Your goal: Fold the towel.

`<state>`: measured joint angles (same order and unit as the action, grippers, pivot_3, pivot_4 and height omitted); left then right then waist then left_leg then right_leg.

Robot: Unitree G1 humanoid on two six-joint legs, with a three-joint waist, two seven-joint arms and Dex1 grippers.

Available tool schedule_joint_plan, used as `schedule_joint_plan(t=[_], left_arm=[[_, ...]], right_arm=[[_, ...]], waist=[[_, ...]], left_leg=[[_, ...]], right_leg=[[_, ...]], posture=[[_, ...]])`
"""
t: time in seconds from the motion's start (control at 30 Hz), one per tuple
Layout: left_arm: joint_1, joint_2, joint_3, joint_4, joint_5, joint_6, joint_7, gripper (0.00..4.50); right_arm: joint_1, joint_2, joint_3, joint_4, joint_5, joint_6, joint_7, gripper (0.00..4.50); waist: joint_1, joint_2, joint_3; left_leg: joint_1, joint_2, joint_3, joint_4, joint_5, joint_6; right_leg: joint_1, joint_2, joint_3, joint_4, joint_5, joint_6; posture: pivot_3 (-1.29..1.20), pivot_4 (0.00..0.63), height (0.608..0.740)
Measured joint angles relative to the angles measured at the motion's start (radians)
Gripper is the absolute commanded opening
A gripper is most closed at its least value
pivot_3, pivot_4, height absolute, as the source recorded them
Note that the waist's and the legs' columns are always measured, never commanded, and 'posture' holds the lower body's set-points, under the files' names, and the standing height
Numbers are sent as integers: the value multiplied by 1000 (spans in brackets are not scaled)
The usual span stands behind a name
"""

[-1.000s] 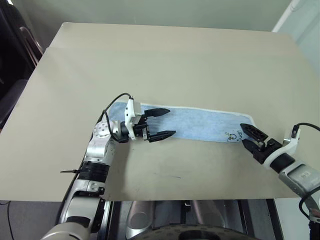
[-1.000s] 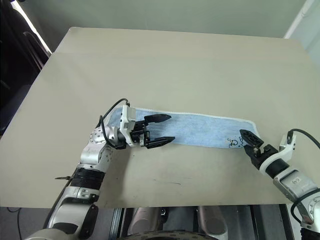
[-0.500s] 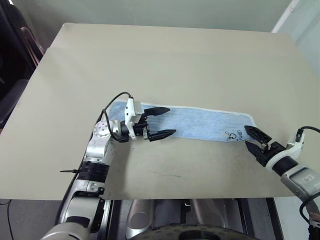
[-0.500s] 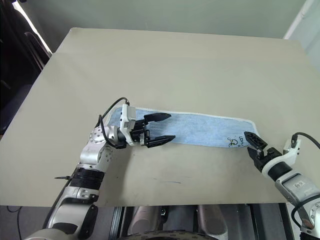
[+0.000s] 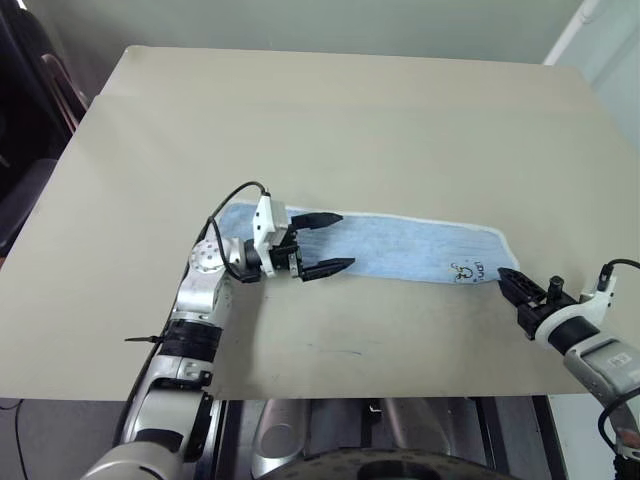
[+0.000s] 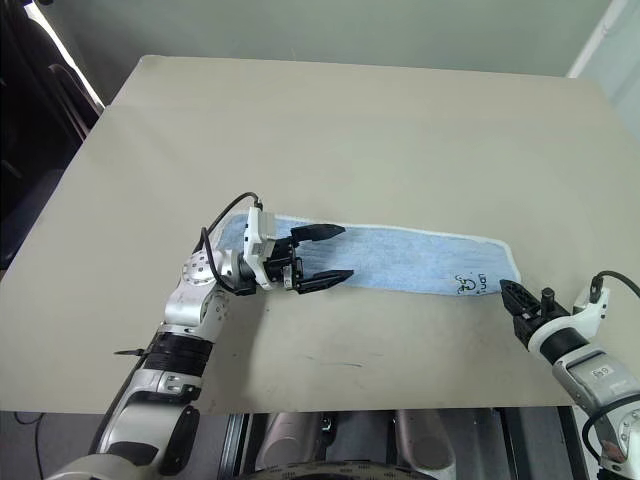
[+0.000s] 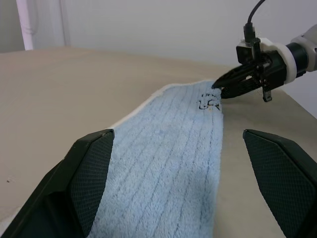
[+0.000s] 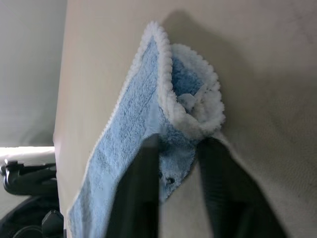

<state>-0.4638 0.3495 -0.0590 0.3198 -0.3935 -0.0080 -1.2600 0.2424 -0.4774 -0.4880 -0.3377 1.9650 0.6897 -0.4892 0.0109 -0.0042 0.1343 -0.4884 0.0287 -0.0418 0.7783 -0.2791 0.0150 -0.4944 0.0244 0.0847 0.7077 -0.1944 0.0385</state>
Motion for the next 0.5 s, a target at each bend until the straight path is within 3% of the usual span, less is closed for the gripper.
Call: schedule_joint_plan(t=[0.3,0.5], left_arm=[[-4,-8,0,64,12,-57,-9,4500],[-9,-10,1,87,15,-82,-22,4500]], right_arm=[[17,-9,1,-11,0,-16,-17,28],[77,-21,-20,-19,-1,-2,61,28]], waist=[[3,0,0],[4,1,0]], left_leg=[[0,0,0,0,0,0],[0,0,0,0,0,0]], right_leg=[[0,0,0,0,0,0],[0,0,0,-1,-1,0]], posture=[[0,150,697],[0,150,697]])
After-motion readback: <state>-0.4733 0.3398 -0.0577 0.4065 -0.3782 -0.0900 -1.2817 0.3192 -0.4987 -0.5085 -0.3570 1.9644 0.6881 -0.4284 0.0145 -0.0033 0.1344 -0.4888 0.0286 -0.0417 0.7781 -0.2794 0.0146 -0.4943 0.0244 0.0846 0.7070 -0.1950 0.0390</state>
